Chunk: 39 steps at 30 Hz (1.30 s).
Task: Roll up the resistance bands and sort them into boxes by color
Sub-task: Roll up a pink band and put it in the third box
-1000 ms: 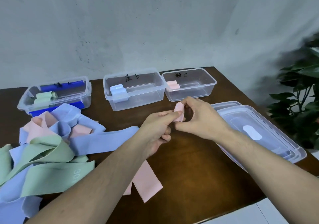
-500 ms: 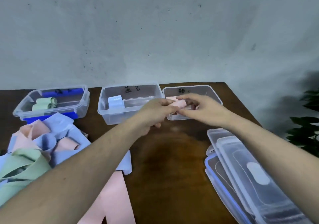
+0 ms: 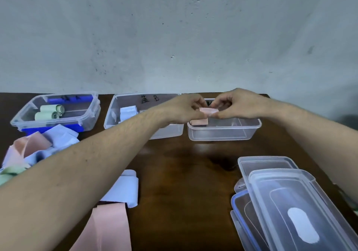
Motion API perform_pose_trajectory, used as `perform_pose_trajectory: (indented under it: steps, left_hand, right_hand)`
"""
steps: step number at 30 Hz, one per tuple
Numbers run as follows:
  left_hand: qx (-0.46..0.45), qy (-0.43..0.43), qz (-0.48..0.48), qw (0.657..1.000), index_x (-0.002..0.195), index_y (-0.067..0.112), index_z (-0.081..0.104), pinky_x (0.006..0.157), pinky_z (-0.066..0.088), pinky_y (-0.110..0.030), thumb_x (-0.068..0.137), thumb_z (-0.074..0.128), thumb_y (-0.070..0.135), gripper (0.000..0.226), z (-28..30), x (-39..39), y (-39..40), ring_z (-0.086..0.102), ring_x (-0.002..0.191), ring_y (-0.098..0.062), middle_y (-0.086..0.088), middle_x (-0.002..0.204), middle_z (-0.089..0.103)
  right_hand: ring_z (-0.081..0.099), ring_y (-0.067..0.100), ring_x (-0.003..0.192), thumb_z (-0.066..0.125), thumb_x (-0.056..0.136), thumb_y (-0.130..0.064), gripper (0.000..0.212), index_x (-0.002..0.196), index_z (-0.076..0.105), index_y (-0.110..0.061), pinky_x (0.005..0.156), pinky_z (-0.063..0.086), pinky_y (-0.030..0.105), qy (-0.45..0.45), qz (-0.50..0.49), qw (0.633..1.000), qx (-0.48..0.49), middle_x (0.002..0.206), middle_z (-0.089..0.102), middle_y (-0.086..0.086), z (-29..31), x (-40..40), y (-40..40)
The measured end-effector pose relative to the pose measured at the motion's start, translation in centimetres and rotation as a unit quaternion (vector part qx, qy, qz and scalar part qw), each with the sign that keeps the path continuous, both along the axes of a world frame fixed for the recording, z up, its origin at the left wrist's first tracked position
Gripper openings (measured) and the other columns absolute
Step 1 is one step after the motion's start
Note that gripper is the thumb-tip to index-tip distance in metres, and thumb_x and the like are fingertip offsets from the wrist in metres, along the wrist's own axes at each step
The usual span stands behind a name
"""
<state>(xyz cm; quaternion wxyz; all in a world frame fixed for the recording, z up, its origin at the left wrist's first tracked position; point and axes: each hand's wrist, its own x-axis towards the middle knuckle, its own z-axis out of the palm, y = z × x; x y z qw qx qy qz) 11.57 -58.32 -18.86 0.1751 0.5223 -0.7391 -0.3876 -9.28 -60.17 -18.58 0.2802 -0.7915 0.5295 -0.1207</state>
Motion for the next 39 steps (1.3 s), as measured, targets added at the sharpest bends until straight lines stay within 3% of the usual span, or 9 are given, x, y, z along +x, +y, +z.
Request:
perform_pose_trajectory:
  steps: [2,7,10,12,20,26,31,35,39]
  left_hand:
    - [-0.006,-0.036,-0.021,0.999,0.116,0.024,0.06,0.08,0.043,-0.014,0.092,0.066,0.037,0.027,-0.2,-0.2,-0.5,0.059,0.106,-0.01,0.007,0.114,0.065]
    - [-0.111,-0.19,-0.034,0.975,0.114,0.027,0.063,0.079,0.043,-0.03,0.103,0.04,0.042,0.03,-0.2,-0.3,-1.9,0.054,0.099,-0.013,0.01,0.109,0.061]
    - [-0.145,-0.257,-0.068,0.953,0.116,0.03,0.066,0.085,0.044,-0.029,0.099,0.039,0.027,0.031,-0.3,-0.3,-2.8,0.054,0.106,-0.011,0.012,0.12,0.062]
    - [-0.126,-0.295,-0.104,0.941,0.117,0.029,0.067,0.091,0.047,-0.031,0.095,0.04,0.019,0.036,-0.5,-0.3,-3.3,0.055,0.109,-0.011,0.011,0.125,0.063]
    - [-0.116,-0.407,-0.161,0.892,0.121,0.029,0.067,0.096,0.048,-0.036,0.093,0.038,0.017,0.042,-1.7,-0.7,-5.0,0.055,0.12,-0.017,0.009,0.13,0.062]
    - [-0.108,-0.43,-0.177,0.879,0.116,0.02,0.069,0.097,0.05,-0.046,0.092,0.034,0.019,0.042,-2.2,-0.7,-5.4,0.059,0.114,-0.023,0.0,0.123,0.066]
    - [-0.09,-0.419,-0.177,0.886,0.115,0.017,0.069,0.094,0.052,-0.046,0.09,0.034,0.022,0.043,-2.3,-0.5,-5.7,0.062,0.111,-0.022,0.0,0.121,0.067]
    - [-0.089,-0.4,-0.18,0.894,0.087,0.013,0.066,0.07,0.05,-0.037,0.095,0.038,0.021,0.03,-2.4,-0.5,-5.7,0.062,0.088,-0.021,-0.003,0.095,0.067]
    - [-0.099,-0.398,-0.186,0.893,0.078,0.013,0.06,0.068,0.046,-0.037,0.096,0.036,0.019,0.031,-2.7,-0.6,-6.0,0.06,0.084,-0.023,-0.006,0.088,0.063]
  right_hand:
    - [0.069,0.006,0.091,0.079,0.078,-0.036,0.02,0.097,0.076,-0.033,0.089,0.051,0.028,0.011,0.007,1.0,0.021,0.092,0.074,-0.016,-0.2,-0.1,-0.5]
    - [0.067,0.001,0.088,0.079,0.08,-0.033,0.019,0.098,0.074,-0.031,0.085,0.051,0.022,0.056,0.012,0.998,0.035,0.092,0.073,-0.017,-1.3,0.1,-1.1]
    - [0.062,-0.002,0.087,0.076,0.084,-0.028,0.016,0.099,0.072,-0.03,0.067,0.044,0.004,0.09,0.026,0.995,0.034,0.093,0.069,-0.02,-2.1,0.5,-1.2]
    - [0.06,-0.003,0.082,0.075,0.085,-0.025,0.015,0.099,0.07,-0.029,0.059,0.04,0.001,0.096,0.024,0.994,0.044,0.089,0.066,-0.02,-2.6,0.7,-1.7]
    - [0.059,0.008,0.084,0.071,0.087,-0.024,0.014,0.099,0.068,-0.031,0.065,0.041,0.014,0.136,0.037,0.989,0.038,0.1,0.067,-0.005,-4.1,2.4,-2.6]
    - [0.056,0.012,0.082,0.068,0.088,-0.021,0.021,0.108,0.067,-0.025,0.06,0.038,0.012,0.183,0.048,0.982,0.023,0.094,0.063,-0.005,-4.3,2.9,-2.9]
    - [0.059,0.014,0.083,0.071,0.085,-0.027,0.016,0.098,0.062,-0.024,0.067,0.043,0.022,0.179,0.042,0.983,0.022,0.094,0.066,-0.004,-4.7,3.5,-3.4]
    - [0.055,0.008,0.074,0.07,0.086,-0.023,0.014,0.097,0.061,-0.022,0.058,0.037,0.016,0.192,0.065,0.979,0.015,0.081,0.059,-0.012,-4.9,3.8,-3.6]
    - [0.056,0.0,0.075,0.071,0.086,-0.022,0.016,0.101,0.066,-0.022,0.059,0.039,0.012,0.17,0.053,0.984,0.008,0.083,0.061,-0.016,-5.2,3.7,-3.9]
